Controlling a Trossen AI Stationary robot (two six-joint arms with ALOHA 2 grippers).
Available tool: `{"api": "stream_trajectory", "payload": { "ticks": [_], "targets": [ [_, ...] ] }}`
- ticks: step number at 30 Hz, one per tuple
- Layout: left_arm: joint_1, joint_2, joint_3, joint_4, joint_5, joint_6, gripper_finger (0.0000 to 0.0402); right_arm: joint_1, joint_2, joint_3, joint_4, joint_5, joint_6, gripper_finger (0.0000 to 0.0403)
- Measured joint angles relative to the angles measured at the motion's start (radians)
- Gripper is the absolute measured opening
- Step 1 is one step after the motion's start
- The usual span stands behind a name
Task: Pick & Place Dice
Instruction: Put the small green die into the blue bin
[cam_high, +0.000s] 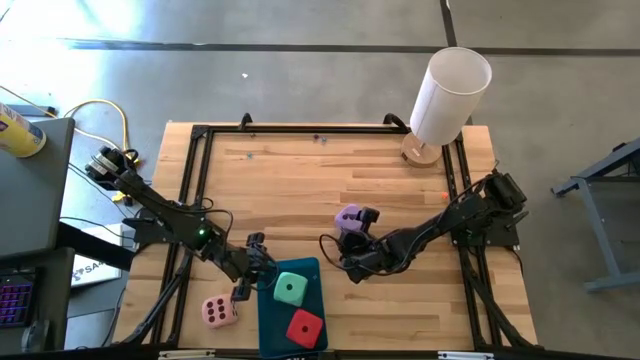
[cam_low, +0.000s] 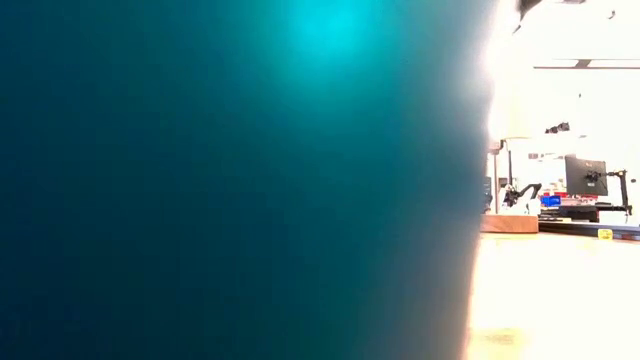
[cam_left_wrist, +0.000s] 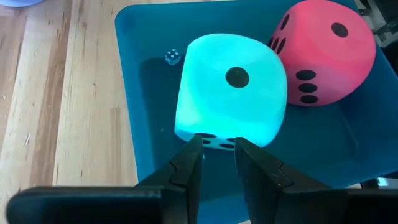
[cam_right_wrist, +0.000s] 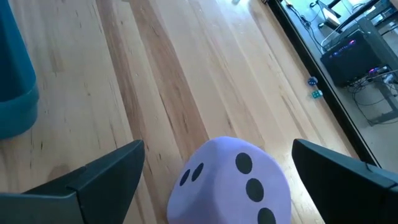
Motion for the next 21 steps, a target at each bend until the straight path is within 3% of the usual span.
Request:
{"api": "stream_trajectory", "payload": {
  "ticks": [12, 21],
  "targets": [
    [0.000, 0.000, 0.000, 0.005, -0.079, 0.001, 0.0091, 0.000, 0.000, 0.000, 0.002, 0.000, 0.001, 0.0398],
    [0.014, 0.000, 0.000, 0.006, -0.096, 0.003, 0.0091, 0.072, -0.051, 0.000, -0.010, 0.206, 0.010, 0.0398]
  ]
}}
